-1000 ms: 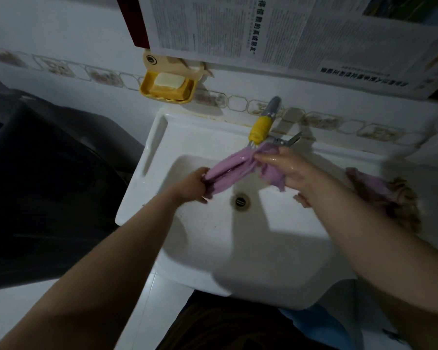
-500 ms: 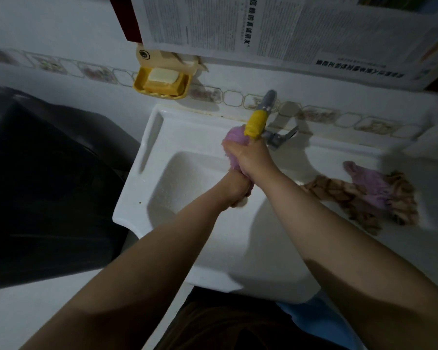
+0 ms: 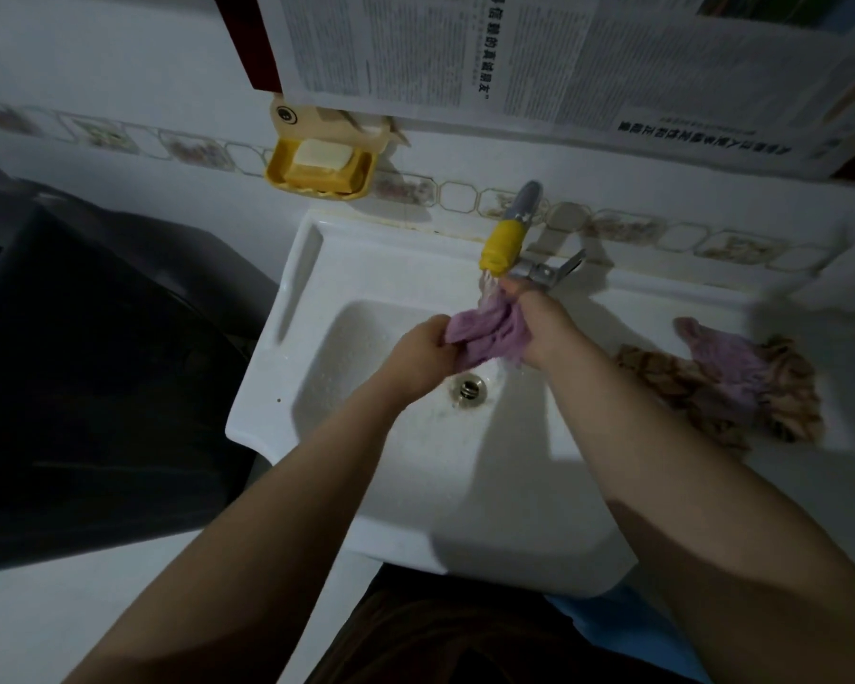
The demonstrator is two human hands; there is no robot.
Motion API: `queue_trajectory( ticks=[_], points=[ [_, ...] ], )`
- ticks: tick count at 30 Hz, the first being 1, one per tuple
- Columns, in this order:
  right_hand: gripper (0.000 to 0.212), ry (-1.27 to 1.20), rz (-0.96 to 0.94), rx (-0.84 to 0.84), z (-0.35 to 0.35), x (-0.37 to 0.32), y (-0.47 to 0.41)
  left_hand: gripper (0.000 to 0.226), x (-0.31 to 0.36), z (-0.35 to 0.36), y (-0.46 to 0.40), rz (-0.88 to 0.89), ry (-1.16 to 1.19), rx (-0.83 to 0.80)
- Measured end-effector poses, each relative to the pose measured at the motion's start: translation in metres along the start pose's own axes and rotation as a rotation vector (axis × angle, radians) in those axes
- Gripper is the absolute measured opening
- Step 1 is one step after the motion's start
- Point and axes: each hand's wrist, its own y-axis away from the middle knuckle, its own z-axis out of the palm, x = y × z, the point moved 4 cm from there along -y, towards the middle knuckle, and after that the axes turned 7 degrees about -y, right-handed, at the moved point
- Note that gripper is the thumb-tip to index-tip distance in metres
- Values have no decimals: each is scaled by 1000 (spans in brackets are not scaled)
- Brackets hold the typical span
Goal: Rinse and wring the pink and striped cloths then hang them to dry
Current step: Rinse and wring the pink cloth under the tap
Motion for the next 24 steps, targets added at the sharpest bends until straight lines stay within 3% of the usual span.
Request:
queue_trajectory(
  ticks=[2, 4, 7, 10, 13, 15, 17, 20, 22, 24],
  points=[
    [24, 253, -10, 134, -29, 1, 14, 17, -14, -16, -4, -11, 19, 78],
    [47, 722, 40, 243, -55, -5, 22, 19, -24, -29, -9, -26, 94, 119],
    [107, 764, 37, 299, -59, -29, 38, 21, -23, -32, -12, -12, 88, 90],
    [120, 836, -159, 259, -28, -53, 32, 15, -22, -21, -13, -66, 138, 71],
    [126, 1002, -215, 262, -8, -59, 26, 11, -40, -18, -11, -193, 339, 141],
    [119, 1099, -154, 135, -12, -55, 31, 16, -52, -24, -7, -203, 512, 110],
    [90, 1399, -35, -65, -18, -46, 47, 26, -60, -36, -2, -149, 567, 33],
    [45, 1449, 183, -253, -17, -30, 80, 35, -69, -49, 4, -62, 349, -163],
    [31, 1399, 233, -310, -4, -26, 99, 50, -67, -52, 11, -65, 140, -368],
    [25, 1313, 225, -349, 14, -25, 112, 83, -49, -47, 18, 12, -106, -543]
  ],
)
